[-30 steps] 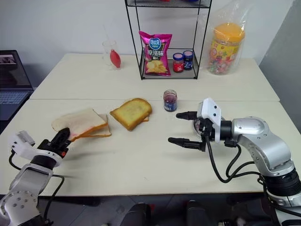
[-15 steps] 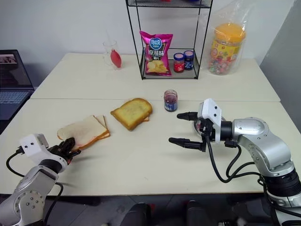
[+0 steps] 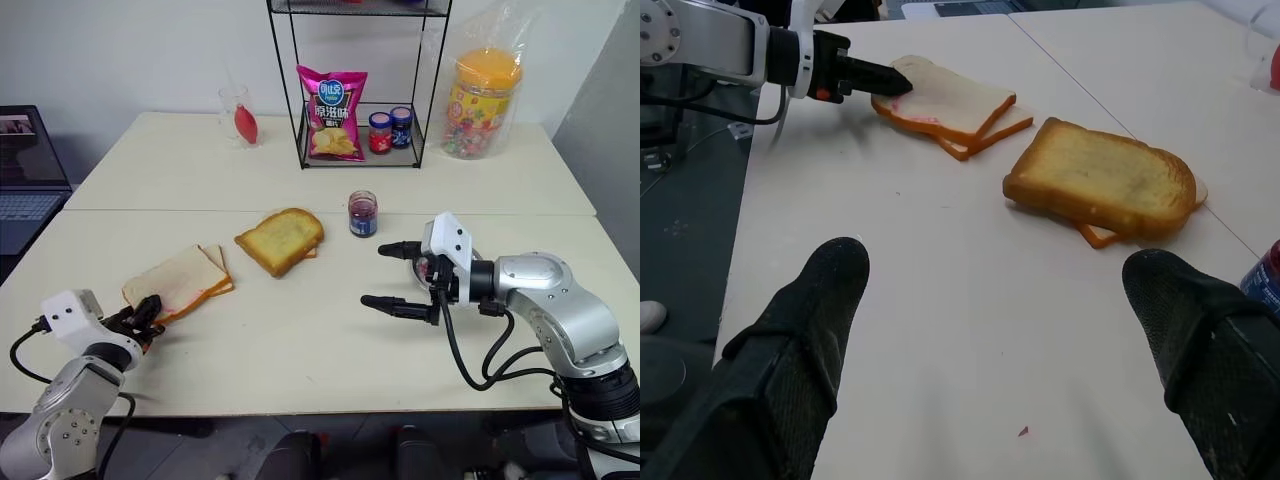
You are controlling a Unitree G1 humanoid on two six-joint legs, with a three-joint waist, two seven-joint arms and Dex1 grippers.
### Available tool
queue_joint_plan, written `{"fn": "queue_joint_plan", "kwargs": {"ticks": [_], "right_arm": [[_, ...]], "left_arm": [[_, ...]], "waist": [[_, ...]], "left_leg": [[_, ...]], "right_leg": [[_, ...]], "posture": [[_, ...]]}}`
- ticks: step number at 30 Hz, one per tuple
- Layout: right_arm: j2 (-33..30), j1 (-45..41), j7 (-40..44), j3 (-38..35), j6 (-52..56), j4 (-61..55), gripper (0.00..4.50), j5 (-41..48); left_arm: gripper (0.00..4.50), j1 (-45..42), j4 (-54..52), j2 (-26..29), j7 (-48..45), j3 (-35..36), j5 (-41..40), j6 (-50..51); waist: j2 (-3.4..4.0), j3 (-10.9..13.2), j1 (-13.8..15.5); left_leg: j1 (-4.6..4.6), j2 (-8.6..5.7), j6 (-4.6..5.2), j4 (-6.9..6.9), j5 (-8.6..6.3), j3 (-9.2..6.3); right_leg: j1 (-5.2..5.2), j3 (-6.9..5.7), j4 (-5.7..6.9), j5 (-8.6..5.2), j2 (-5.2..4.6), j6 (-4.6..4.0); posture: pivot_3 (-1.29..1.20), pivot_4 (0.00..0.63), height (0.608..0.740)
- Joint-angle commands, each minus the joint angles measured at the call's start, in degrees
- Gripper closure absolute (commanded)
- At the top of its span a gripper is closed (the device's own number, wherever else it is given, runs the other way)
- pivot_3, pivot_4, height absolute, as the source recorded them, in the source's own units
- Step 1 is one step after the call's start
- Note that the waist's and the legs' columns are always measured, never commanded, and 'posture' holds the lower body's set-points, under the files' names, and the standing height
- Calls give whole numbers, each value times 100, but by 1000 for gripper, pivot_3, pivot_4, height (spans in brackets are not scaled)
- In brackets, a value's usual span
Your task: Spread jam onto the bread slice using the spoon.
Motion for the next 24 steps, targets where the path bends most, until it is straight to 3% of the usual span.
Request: {"fn": "queue_joint_plan", "kwargs": {"ticks": [1, 5, 11, 16, 19, 24], "right_arm": [[-46, -1, 55, -129, -125, -119, 0, 21], [-43, -6, 69, -121, -152, -95, 0, 6], [-110, 49, 174, -172, -142, -167, 0, 81], [-244, 227, 225, -302, -34, -326, 0, 255], [-351, 370, 210, -410, -4, -402, 0, 294], [-643, 831, 126, -822, 171, -746, 0, 477]], "left_arm": [[3768, -63, -352, -4, -18, 182, -133, -227], [4478, -69, -456, 49, -91, 217, -266, -203], [4478, -104, -664, 388, -523, 477, -1037, 35], [4478, -618, -583, 1288, -1065, 730, -2278, 618], [4478, -803, -749, 1674, -1378, 436, -3346, 1287], [4478, -848, -917, 2241, -1991, -357, -4102, 2048]], "waist": [[0, 0, 0], [0, 0, 0], [0, 0, -1], [-4, 4, 8], [-5, 4, 5], [-3, 6, -1]], "left_leg": [[-1, 0, 0, 0, 0, 0], [-2, 0, 0, -2, 0, 0], [-10, 0, 0, -5, 0, 0], [-15, 1, -1, -6, -1, -5], [-13, 0, -1, -6, -1, 6], [-15, -1, -5, -8, -3, 10]], "right_leg": [[0, 0, -2, 0, 0, 0], [0, 0, -7, 5, 0, 8], [0, -1, -28, 14, 0, 17], [0, -7, -33, 13, 0, 14], [3, 2, -42, 15, -2, 16], [2, 5, -46, 30, -4, 44]], "posture": [[0, 150, 740], [0, 150, 740], [0, 150, 740], [0, 150, 740], [0, 150, 740], [0, 150, 740]]}}
